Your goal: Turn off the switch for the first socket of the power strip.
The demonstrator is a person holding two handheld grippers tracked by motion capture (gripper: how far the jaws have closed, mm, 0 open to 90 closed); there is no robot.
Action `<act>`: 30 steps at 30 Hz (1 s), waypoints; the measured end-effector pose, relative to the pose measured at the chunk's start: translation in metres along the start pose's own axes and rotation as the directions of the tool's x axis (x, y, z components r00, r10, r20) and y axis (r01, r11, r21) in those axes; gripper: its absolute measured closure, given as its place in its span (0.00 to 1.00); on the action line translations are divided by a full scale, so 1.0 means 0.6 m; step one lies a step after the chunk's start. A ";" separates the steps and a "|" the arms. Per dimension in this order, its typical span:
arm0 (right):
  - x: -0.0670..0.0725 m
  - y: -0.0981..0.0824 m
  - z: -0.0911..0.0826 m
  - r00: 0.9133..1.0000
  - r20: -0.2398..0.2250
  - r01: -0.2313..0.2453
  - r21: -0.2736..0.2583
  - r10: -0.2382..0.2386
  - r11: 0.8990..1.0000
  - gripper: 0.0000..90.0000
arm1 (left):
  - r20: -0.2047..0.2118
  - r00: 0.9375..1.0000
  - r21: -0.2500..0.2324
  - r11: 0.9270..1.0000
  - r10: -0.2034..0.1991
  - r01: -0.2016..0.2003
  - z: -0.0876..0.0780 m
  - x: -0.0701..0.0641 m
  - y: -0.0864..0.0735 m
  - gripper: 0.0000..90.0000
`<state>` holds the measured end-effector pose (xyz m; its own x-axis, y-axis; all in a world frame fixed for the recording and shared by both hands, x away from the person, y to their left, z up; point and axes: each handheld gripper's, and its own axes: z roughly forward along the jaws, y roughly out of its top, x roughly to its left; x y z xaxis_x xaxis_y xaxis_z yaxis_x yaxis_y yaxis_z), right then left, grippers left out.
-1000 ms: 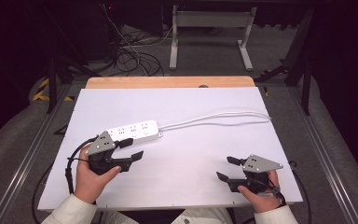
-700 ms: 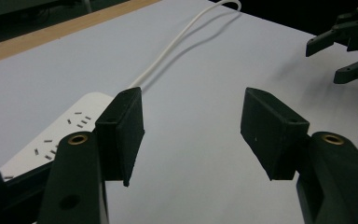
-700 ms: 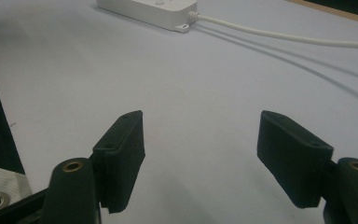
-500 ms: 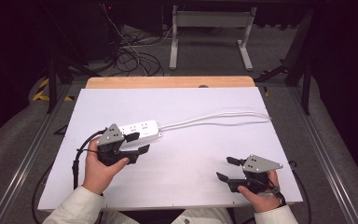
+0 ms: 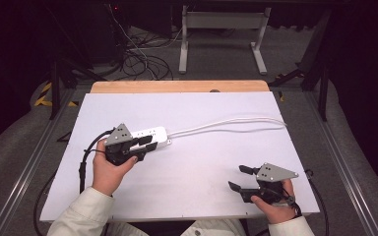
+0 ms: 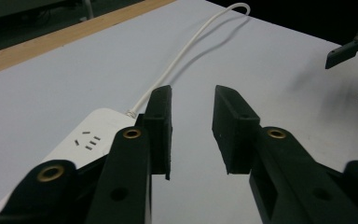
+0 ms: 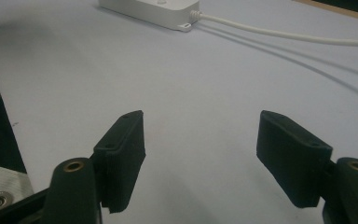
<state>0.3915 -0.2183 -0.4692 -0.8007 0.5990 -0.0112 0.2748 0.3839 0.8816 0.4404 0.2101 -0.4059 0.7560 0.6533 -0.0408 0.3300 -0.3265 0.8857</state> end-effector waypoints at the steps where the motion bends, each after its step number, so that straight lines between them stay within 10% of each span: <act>1: 0.000 0.000 0.000 1.000 0.000 0.000 0.001 0.000 1.000 0.36 | 0.004 1.000 0.010 1.000 -0.001 0.001 0.005 0.005 0.005 0.79; 11: -0.001 -0.001 0.000 1.000 -0.004 0.001 0.003 -0.001 1.000 0.36 | 0.002 1.000 0.083 0.997 0.003 -0.003 0.032 0.020 0.018 1.00; 30: 0.002 0.000 -0.001 1.000 -0.006 0.022 0.001 -0.022 1.000 0.36 | -0.093 0.991 0.152 0.983 -0.093 0.106 0.093 0.065 0.001 1.00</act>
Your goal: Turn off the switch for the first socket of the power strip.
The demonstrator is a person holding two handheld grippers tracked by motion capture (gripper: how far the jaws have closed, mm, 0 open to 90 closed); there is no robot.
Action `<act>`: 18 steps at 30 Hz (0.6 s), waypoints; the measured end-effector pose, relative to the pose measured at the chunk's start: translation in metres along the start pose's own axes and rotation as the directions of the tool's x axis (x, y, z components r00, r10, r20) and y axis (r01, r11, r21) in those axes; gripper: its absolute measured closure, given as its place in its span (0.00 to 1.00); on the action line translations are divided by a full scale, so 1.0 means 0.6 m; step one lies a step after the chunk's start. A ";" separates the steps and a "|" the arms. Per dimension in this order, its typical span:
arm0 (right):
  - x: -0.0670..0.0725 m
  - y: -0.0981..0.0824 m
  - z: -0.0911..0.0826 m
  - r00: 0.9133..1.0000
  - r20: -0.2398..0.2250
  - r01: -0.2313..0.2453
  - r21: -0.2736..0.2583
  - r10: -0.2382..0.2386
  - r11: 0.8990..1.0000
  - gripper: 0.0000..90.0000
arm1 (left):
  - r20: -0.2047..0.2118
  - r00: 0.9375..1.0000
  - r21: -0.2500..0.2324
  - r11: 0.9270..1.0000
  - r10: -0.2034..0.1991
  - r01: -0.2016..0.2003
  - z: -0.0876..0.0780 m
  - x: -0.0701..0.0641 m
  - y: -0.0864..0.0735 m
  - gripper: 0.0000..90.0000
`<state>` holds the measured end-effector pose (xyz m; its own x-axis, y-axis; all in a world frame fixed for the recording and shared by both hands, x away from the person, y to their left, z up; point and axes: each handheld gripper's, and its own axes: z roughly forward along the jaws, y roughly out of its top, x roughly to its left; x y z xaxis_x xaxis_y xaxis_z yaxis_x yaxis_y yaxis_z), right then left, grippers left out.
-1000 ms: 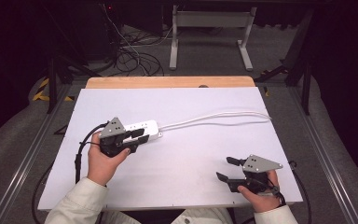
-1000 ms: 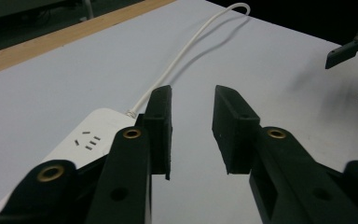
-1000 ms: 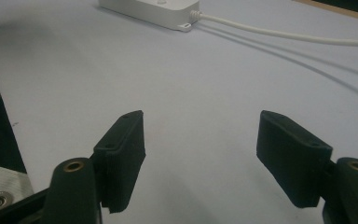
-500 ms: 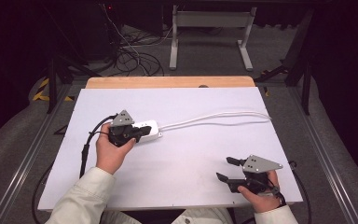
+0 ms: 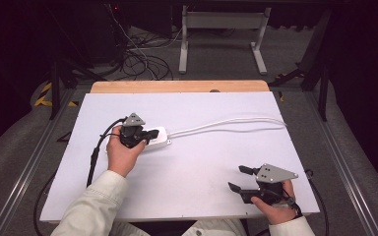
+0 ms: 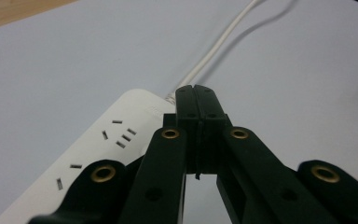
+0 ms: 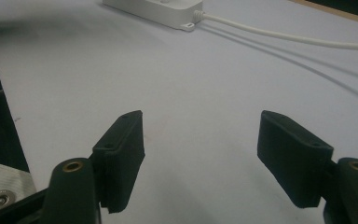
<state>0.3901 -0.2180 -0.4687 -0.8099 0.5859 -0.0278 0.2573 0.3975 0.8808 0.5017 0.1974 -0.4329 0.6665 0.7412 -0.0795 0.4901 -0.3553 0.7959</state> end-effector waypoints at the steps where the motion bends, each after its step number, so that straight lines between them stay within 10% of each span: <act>1: 0.000 0.000 0.000 1.000 0.001 -0.001 -0.001 0.001 1.000 0.36 | -0.008 1.000 0.007 1.000 -0.001 0.001 0.002 0.001 -0.001 1.00; 18: -0.002 0.000 -0.002 1.000 0.008 0.006 -0.002 -0.006 1.000 0.35 | -0.049 0.999 0.116 0.993 -0.016 0.022 0.032 0.018 -0.011 1.00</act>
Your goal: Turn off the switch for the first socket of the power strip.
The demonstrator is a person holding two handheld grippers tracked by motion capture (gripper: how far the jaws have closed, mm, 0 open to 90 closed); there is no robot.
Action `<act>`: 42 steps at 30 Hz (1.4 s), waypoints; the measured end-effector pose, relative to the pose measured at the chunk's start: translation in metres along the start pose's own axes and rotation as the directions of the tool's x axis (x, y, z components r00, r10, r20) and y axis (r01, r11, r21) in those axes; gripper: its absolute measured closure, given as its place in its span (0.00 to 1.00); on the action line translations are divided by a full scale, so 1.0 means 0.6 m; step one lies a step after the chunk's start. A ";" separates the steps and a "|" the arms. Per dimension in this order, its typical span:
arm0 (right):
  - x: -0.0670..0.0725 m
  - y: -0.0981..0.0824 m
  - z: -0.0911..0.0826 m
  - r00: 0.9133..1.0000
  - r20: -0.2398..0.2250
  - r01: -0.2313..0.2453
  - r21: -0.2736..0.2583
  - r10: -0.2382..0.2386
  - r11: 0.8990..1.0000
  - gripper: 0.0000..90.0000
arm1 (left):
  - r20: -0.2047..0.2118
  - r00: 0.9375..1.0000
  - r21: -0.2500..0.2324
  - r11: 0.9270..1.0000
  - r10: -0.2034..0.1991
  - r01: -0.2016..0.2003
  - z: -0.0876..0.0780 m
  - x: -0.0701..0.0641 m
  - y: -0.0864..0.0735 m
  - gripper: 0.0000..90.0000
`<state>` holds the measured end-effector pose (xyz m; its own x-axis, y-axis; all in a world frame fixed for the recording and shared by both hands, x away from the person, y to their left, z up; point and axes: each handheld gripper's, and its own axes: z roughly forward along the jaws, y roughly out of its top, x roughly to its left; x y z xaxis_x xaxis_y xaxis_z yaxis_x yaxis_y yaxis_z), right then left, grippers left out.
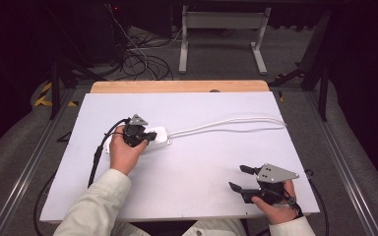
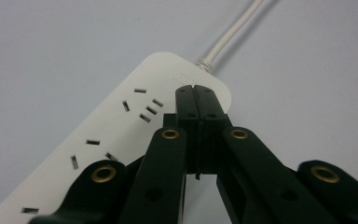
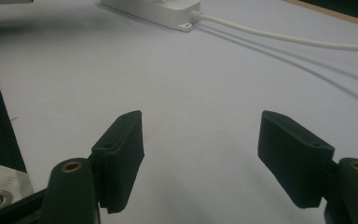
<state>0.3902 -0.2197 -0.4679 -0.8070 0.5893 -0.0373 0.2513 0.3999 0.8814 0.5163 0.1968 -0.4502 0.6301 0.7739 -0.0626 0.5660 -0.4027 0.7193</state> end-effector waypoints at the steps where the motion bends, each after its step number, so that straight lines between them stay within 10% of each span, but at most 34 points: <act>1: 0.000 0.000 0.000 1.000 -0.001 0.000 0.001 0.000 1.000 0.35 | 0.000 1.000 0.000 1.000 0.000 0.000 0.000 0.000 0.000 1.00; 42: 0.002 -0.001 0.004 1.000 -0.009 0.010 0.023 -0.010 1.000 0.36 | -0.050 0.997 0.018 0.998 0.054 -0.054 0.015 -0.002 -0.009 1.00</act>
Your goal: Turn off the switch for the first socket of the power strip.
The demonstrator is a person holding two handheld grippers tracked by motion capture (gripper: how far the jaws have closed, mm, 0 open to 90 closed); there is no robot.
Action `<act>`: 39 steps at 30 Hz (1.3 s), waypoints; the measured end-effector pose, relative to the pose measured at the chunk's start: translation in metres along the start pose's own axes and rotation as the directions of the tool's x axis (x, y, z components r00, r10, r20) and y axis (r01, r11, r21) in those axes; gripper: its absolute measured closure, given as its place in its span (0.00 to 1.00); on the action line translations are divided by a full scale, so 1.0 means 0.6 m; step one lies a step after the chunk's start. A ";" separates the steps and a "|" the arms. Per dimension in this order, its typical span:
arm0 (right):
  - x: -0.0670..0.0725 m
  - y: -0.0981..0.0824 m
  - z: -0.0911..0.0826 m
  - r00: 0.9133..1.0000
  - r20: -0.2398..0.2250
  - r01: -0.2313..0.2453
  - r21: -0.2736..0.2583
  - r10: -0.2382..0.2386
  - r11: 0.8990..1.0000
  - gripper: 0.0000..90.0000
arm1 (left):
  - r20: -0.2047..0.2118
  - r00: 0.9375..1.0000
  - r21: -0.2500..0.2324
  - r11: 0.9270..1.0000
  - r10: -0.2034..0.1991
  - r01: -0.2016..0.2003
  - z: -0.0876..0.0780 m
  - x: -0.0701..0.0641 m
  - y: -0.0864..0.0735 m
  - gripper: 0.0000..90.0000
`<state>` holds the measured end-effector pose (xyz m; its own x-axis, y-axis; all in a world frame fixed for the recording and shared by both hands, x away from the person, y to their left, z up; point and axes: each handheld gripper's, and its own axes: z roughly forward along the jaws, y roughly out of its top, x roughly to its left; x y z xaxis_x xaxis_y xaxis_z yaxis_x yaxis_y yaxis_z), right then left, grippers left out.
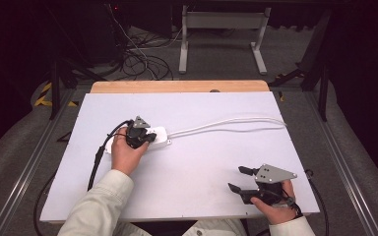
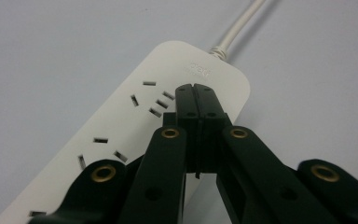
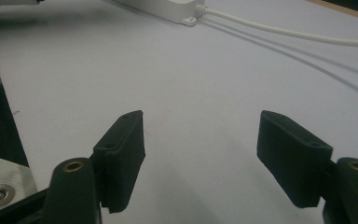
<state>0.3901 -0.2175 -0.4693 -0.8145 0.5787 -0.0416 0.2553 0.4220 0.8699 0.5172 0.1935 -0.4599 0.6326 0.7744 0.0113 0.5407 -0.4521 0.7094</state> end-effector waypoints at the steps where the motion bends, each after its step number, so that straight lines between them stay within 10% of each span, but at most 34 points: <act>1: 0.000 0.000 0.000 1.000 0.000 0.000 0.000 0.000 1.000 0.36 | -0.001 1.000 -0.002 1.000 0.002 -0.002 0.000 0.000 0.000 1.00; 39: 0.001 -0.002 0.004 1.000 -0.016 -0.015 0.000 0.015 1.000 0.36 | -0.012 0.999 -0.005 0.999 -0.040 0.040 0.001 -0.006 -0.001 1.00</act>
<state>0.3905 -0.2158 -0.4714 -0.8186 0.5740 -0.0207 0.2677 0.4131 0.8704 0.5148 0.1905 -0.4608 0.6036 0.7972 -0.0082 0.5629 -0.4188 0.7126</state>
